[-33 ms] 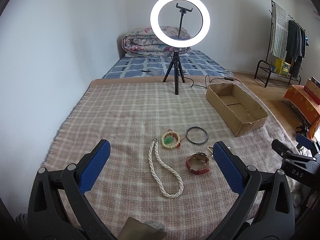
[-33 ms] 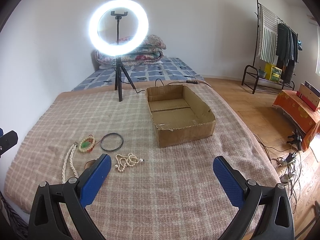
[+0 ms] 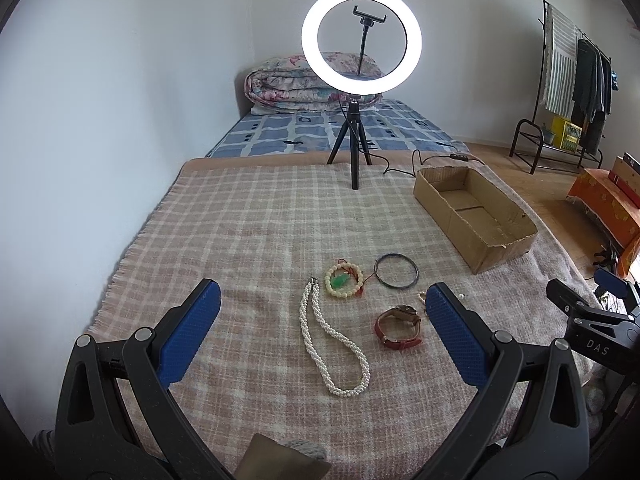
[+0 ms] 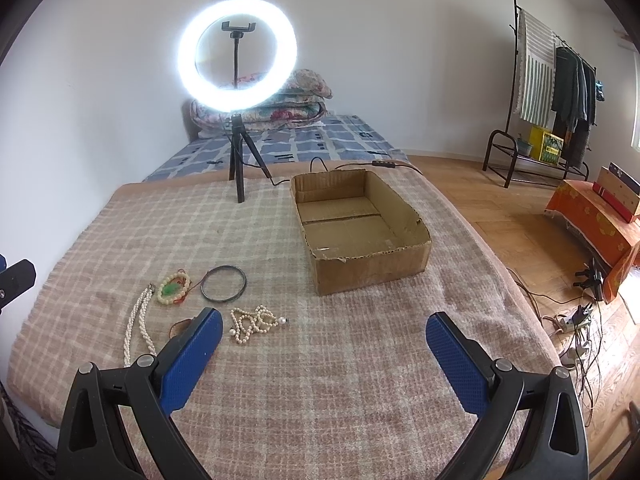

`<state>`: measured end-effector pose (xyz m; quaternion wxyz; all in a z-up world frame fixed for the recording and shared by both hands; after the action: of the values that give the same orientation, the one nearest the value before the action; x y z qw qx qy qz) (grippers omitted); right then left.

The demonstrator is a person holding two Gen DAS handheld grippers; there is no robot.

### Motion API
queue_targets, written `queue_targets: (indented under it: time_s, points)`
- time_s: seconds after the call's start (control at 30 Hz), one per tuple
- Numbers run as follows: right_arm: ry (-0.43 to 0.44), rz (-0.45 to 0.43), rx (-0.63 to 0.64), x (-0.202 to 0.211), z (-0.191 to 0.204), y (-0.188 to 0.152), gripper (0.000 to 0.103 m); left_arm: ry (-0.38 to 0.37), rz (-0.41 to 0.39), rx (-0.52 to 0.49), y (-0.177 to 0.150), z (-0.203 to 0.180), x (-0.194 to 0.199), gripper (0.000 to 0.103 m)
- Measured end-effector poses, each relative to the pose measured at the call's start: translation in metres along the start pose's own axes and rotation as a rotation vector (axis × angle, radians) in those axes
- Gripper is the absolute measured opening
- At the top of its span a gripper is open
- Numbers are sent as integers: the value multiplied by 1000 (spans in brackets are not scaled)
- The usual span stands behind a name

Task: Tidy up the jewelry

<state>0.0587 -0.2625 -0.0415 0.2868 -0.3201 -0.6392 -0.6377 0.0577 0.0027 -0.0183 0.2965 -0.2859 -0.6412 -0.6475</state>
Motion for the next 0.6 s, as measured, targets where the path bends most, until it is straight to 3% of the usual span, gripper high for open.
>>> queue_targets:
  time_s: [0.43, 0.6]
  points:
    - [1, 24, 17, -11, 2, 10, 103, 26, 37, -19, 36, 57, -35, 103]
    - [66, -58, 76, -12, 2, 23, 103, 21, 44, -8, 49, 87, -52, 103]
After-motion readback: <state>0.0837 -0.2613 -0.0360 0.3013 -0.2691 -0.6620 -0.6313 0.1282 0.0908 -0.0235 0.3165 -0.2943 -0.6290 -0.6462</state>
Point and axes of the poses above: each gripper's, at about its wrist camera, not at the fingertips, and x roughly against the way its jaws point, z to its left, y to its top, the point moved 5 cm from there along -x, roughly the way its jaws point, and after that the axes turned 12 degrees about z, right-handed, at the moved point
